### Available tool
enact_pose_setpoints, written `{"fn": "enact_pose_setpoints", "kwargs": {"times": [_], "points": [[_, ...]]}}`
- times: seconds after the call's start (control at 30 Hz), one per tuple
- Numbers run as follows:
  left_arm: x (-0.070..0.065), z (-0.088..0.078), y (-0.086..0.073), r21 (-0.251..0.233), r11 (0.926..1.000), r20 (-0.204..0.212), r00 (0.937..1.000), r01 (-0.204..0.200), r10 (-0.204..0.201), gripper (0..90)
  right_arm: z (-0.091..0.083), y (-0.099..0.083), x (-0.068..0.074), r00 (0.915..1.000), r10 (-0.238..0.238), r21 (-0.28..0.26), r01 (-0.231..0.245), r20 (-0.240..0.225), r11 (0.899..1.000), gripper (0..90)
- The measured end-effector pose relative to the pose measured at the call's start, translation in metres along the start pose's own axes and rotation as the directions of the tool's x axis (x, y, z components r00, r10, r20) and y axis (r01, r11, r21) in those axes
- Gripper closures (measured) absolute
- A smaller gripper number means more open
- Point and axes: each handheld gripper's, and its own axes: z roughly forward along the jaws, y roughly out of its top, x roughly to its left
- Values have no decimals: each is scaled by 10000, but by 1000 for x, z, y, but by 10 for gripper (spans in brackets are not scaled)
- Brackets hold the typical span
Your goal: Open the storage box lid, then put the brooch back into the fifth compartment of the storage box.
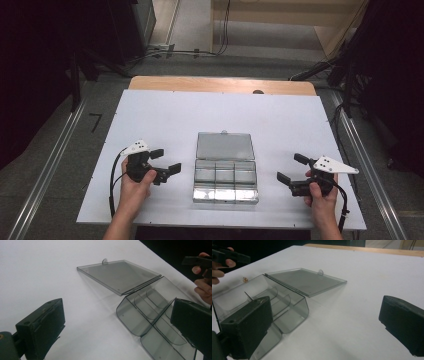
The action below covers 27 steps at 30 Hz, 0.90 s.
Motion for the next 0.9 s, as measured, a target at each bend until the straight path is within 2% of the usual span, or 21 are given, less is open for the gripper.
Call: {"fn": "enact_pose_setpoints", "kwargs": {"times": [0.5, 0.73, 0.9], "points": [[17, -30, -6, 360, 9993, -221, 9997, 110, -102, 0, -45, -19, -19, 9965, 7, -103, 2, 836, 9999, 0], [22, -40, -9, 730, 9973, -282, 9996, -1, 22, 12, -54, -26, -32, 9949, 152, -153, -137, 1000, 9998, 0], [26, -45, -11, 1104, 9939, -301, 9995, -13, 46, 75, -54, -29, -37, 9939, 219, -163, -203, 1085, 9997, 0]]}}
